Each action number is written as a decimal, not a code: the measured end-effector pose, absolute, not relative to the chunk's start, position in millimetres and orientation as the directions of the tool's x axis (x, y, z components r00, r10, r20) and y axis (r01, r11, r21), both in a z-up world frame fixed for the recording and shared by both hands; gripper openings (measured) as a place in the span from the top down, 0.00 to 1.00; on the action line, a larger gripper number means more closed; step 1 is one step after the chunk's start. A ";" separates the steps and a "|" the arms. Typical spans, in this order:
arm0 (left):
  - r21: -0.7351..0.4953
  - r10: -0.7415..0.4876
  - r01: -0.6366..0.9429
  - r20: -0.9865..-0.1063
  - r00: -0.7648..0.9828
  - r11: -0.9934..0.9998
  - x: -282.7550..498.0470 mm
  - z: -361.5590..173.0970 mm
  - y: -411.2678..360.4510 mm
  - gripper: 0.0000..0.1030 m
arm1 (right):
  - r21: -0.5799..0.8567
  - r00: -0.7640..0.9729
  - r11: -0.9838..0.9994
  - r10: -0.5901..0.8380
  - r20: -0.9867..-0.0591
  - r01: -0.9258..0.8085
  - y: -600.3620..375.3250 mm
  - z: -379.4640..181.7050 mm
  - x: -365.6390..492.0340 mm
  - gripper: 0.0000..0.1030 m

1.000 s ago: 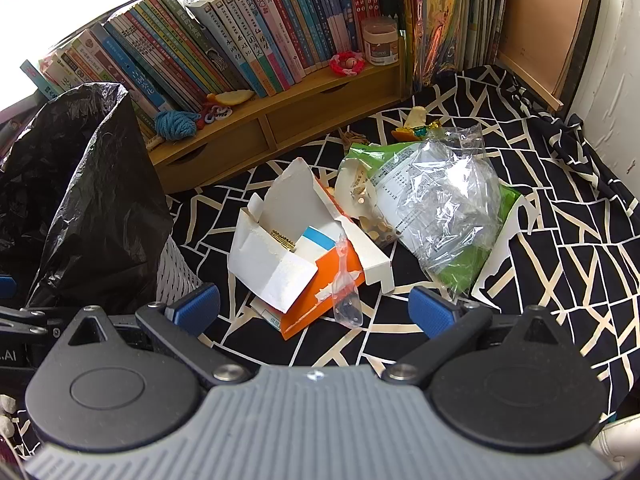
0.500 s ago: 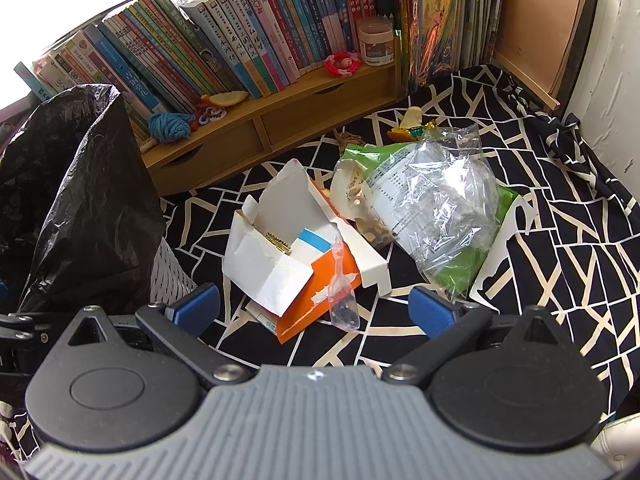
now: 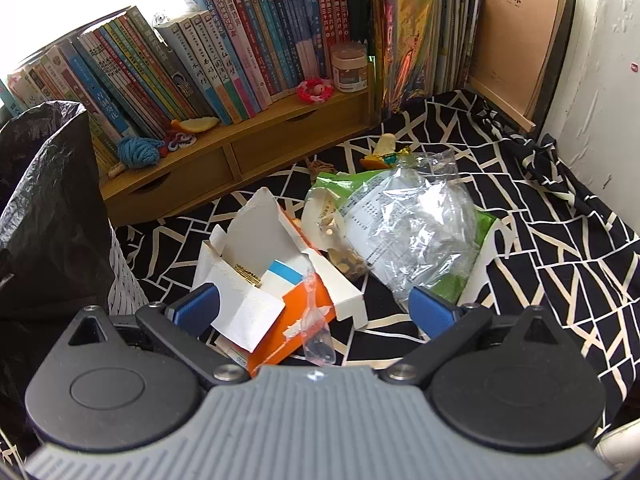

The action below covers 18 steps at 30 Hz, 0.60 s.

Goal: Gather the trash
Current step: 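Move the left tool to the bin rim while the right tool approaches the trash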

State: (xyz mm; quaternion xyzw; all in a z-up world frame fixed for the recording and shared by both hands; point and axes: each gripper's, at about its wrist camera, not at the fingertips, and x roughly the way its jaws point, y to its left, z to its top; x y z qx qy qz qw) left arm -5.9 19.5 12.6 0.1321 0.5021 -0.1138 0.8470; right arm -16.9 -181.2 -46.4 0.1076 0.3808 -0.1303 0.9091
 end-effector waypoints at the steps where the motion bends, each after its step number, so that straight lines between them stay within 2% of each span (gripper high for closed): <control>1: 0.105 -0.070 0.332 -0.877 0.475 0.937 -6.6 13.6 19.8 0.04 | 0.093 0.679 0.944 -0.156 -0.717 0.316 -179.0 -48.3 -16.5 0.00; 8: -0.017 -0.203 0.377 -0.865 0.458 0.926 -11.3 20.1 39.4 0.17 | 0.057 0.707 0.954 -0.176 -0.685 0.293 -165.7 -62.5 -10.4 0.01; 13: -0.063 -0.281 0.417 -0.828 0.486 0.907 -19.0 31.5 53.8 0.24 | 0.048 0.699 0.956 -0.177 -0.693 0.289 -159.2 -71.9 0.5 0.10; 18: -0.121 -0.405 0.508 -0.767 0.497 0.853 -34.1 47.0 57.7 0.25 | 0.020 0.690 0.958 -0.192 -0.697 0.288 -152.5 -76.6 6.0 0.18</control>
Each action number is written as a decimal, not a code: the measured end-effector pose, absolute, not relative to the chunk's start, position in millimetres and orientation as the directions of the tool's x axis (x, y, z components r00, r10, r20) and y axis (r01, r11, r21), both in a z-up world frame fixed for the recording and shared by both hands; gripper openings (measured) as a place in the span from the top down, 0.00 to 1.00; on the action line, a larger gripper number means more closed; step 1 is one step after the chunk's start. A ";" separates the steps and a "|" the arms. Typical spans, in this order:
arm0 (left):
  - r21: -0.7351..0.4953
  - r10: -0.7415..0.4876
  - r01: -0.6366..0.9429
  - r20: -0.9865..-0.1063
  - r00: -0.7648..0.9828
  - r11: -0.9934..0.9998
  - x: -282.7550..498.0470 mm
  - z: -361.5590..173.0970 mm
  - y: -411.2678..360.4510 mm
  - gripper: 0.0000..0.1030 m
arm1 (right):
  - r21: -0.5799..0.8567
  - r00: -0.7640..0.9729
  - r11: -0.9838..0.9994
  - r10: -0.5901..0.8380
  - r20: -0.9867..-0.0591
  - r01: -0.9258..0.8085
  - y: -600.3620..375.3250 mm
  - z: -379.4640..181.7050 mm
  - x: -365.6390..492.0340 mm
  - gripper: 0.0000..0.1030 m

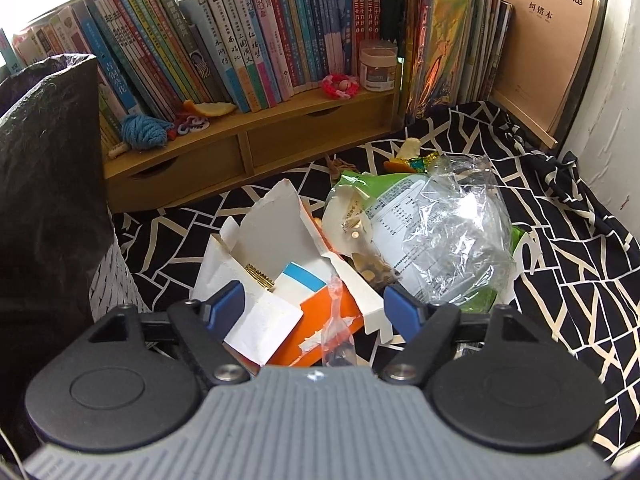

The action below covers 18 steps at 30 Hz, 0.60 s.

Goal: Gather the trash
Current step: 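Move the left tool to the bin rim while the right tool approaches the trash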

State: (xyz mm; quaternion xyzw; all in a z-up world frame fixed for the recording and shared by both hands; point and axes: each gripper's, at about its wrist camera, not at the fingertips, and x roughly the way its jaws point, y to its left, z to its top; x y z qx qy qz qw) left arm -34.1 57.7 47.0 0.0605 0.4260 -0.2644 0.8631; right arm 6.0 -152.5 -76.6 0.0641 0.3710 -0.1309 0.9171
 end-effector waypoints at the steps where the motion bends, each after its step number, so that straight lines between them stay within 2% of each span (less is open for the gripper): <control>1: -0.122 -0.424 0.527 -0.754 0.501 0.841 -37.4 50.1 57.5 0.25 | 0.017 0.691 0.958 -0.194 -0.696 0.287 -151.8 -76.9 6.8 0.18; 5: -0.108 -0.442 0.539 -0.715 0.542 0.835 -41.6 58.9 62.0 0.24 | 0.012 0.692 0.954 -0.208 -0.691 0.298 -151.2 -76.5 6.9 0.26; 10: -0.077 -0.358 0.437 -0.708 0.609 0.896 -22.1 63.7 79.3 0.27 | 0.021 0.689 0.949 -0.212 -0.693 0.313 -153.7 -77.1 7.7 0.41; 14: -0.085 -0.321 0.384 -0.725 0.609 0.919 -0.9 59.9 99.3 0.33 | 0.025 0.695 0.953 -0.204 -0.689 0.303 -151.6 -77.9 8.2 0.42; 18: -0.032 -0.263 0.350 -0.725 0.636 0.936 7.1 60.2 117.4 0.34 | 0.029 0.691 0.953 -0.197 -0.696 0.302 -151.4 -80.6 8.9 0.42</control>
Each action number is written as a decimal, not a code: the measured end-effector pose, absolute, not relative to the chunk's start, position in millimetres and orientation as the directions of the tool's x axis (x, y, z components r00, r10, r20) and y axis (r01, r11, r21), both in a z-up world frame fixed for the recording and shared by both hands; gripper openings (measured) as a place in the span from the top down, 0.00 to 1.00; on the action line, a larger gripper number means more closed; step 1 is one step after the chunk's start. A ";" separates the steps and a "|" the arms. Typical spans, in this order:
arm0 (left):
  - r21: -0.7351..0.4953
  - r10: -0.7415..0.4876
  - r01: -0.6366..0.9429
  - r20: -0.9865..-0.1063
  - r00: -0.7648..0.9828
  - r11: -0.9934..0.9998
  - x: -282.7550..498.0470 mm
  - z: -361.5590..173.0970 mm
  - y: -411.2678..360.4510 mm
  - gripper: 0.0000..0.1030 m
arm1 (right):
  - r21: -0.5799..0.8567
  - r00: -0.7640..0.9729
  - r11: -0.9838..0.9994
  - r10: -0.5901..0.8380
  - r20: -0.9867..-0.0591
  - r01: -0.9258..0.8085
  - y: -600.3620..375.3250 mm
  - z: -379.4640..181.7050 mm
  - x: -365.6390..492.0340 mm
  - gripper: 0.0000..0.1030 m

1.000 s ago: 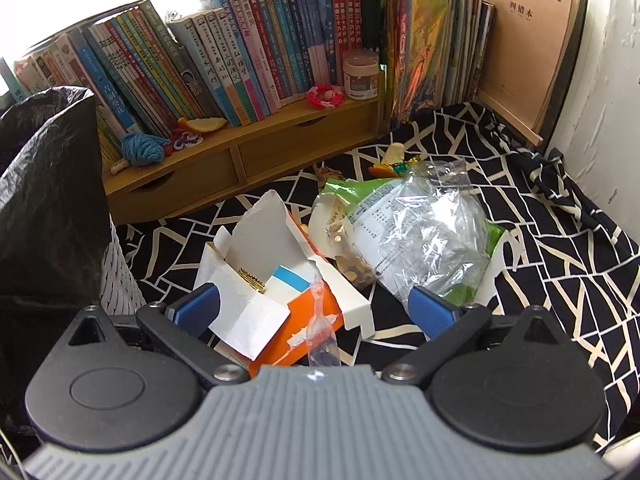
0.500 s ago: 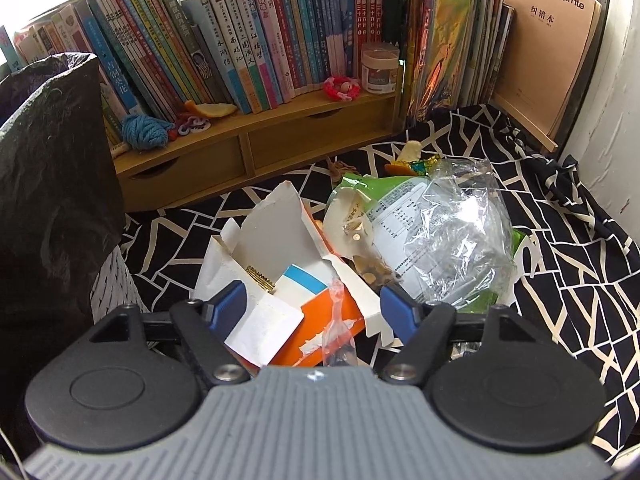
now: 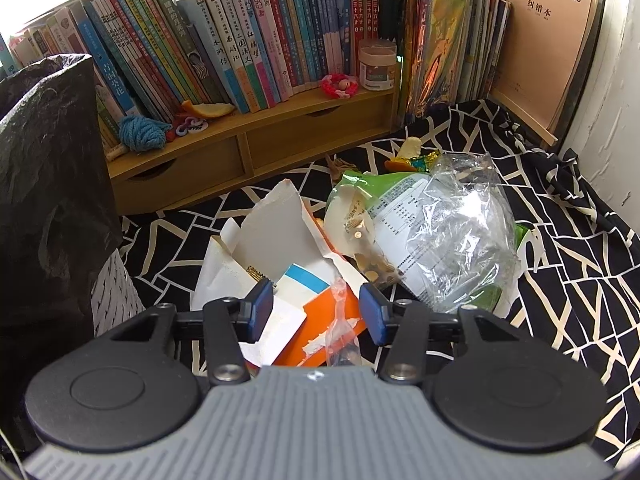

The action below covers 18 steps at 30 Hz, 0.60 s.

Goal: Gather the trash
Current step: 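Move the left tool to the bin rim while the right tool approaches the trash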

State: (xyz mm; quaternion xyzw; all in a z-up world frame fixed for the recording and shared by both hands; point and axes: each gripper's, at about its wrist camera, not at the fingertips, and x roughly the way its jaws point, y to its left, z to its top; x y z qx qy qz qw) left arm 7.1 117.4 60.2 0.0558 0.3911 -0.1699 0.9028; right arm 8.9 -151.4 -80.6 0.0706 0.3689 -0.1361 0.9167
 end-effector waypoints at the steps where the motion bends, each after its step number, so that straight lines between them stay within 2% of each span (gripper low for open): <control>1: -0.022 -0.253 0.346 -0.725 0.640 0.938 7.3 61.0 122.1 0.34 | 0.028 0.690 0.952 -0.200 -0.696 0.304 -151.6 -81.4 8.8 0.42; 10: 0.056 -0.085 0.182 -0.724 0.684 0.982 10.6 48.8 171.5 0.35 | 0.007 0.706 0.954 -0.217 -0.675 0.300 -144.2 -90.5 8.3 0.37; 14: 0.060 -0.067 0.154 -0.710 0.701 0.986 16.3 48.5 179.3 0.47 | -0.019 0.707 0.959 -0.221 -0.671 0.282 -137.8 -94.2 9.1 0.36; 18: 0.088 -0.013 0.109 -0.716 0.697 0.990 27.0 38.6 188.6 0.54 | -0.018 0.702 0.960 -0.216 -0.678 0.278 -137.2 -97.1 10.8 0.35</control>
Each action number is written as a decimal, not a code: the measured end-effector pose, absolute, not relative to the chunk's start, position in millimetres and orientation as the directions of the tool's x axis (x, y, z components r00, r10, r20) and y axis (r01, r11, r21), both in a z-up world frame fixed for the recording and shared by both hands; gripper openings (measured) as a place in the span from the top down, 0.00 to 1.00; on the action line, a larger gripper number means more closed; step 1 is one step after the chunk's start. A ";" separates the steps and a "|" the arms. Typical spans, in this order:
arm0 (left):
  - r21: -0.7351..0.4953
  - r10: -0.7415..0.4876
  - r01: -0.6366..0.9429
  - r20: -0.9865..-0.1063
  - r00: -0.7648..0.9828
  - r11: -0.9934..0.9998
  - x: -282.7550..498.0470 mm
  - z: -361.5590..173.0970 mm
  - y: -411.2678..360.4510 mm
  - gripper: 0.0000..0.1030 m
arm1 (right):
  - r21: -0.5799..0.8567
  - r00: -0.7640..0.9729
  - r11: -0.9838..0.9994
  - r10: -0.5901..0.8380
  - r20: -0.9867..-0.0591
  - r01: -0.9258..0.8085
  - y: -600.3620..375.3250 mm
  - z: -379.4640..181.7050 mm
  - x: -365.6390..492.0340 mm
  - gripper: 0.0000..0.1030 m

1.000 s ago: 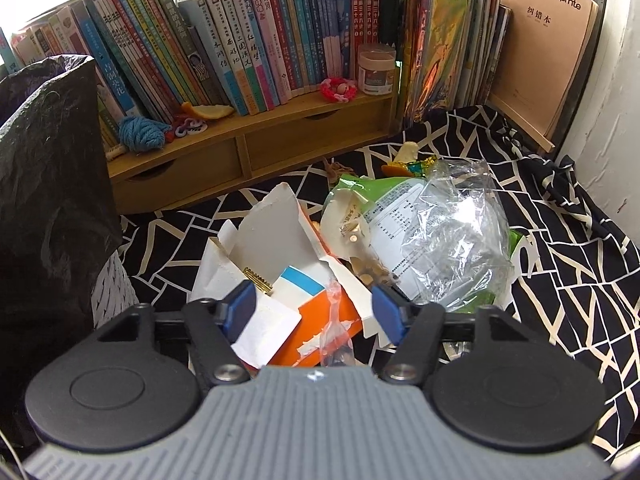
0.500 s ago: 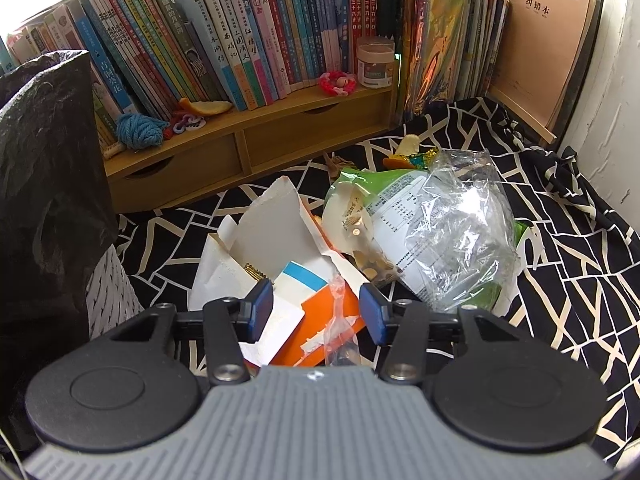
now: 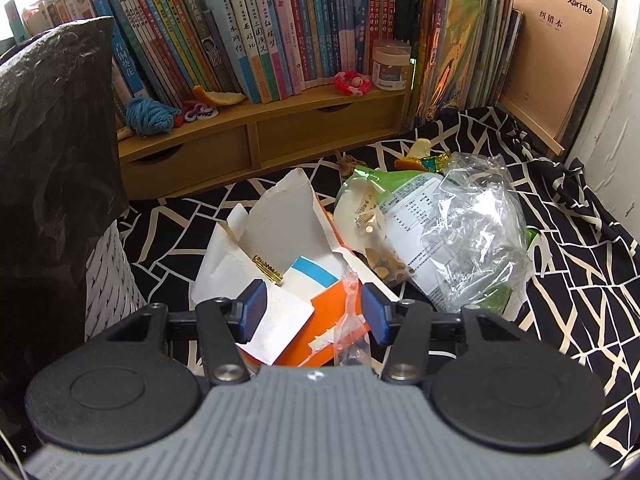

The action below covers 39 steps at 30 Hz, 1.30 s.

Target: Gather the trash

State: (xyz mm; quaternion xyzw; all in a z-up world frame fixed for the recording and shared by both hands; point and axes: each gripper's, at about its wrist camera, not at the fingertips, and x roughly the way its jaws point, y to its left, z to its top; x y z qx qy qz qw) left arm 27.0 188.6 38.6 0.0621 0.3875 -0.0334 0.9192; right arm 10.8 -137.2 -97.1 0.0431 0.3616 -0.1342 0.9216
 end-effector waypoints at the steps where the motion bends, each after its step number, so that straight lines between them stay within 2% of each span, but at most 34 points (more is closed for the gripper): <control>1: 0.108 0.009 0.095 -0.708 0.707 0.990 28.4 36.6 191.2 0.54 | -0.017 0.702 0.960 -0.216 -0.679 0.279 -137.3 -97.8 11.3 0.35; 4: 0.108 0.041 0.057 -0.733 0.679 0.992 36.7 28.4 199.8 0.62 | -0.015 0.699 0.960 -0.214 -0.682 0.279 -137.6 -99.4 12.8 0.35; 6: 0.101 0.035 0.065 -0.758 0.652 0.993 40.9 21.8 201.9 0.74 | -0.013 0.697 0.961 -0.210 -0.685 0.277 -137.3 -100.4 14.0 0.35; 7: 0.101 0.037 0.063 -0.769 0.639 0.993 42.0 18.9 202.4 0.74 | -0.013 0.696 0.962 -0.208 -0.688 0.274 -137.1 -101.0 14.7 0.35; 9: 0.103 0.041 0.064 -0.779 0.626 0.993 43.4 13.9 202.0 0.81 | -0.012 0.692 0.963 -0.201 -0.693 0.268 -136.4 -102.4 15.9 0.35; 14: 0.120 0.061 0.052 -0.777 0.626 0.991 43.8 9.7 200.5 0.85 | -0.004 0.686 0.969 -0.177 -0.706 0.246 -133.5 -107.4 17.3 0.36; 21: 0.147 0.065 0.079 -0.775 0.629 0.986 44.0 4.0 192.1 0.86 | -0.024 0.699 0.964 -0.208 -0.684 0.264 -132.4 -115.5 17.7 0.35; 25: 0.153 0.072 0.078 -0.780 0.621 0.985 45.4 0.1 190.9 0.86 | -0.054 0.713 0.958 -0.247 -0.656 0.283 -133.2 -121.4 19.2 0.28; 29: 0.131 0.059 0.073 -0.786 0.616 0.989 47.2 0.1 194.4 0.86 | -0.077 0.697 0.957 -0.258 -0.669 0.280 -135.3 -133.3 25.5 0.27; 33: 0.142 0.067 0.073 -0.784 0.618 0.987 48.1 -0.4 193.6 0.86 | -0.103 0.686 0.959 -0.263 -0.678 0.266 -136.5 -146.9 34.4 0.21; 39: 0.170 0.086 0.077 -0.779 0.621 0.982 48.2 -2.0 189.6 0.84 | -0.097 0.696 0.975 -0.211 -0.687 0.199 -128.0 -150.2 35.3 0.19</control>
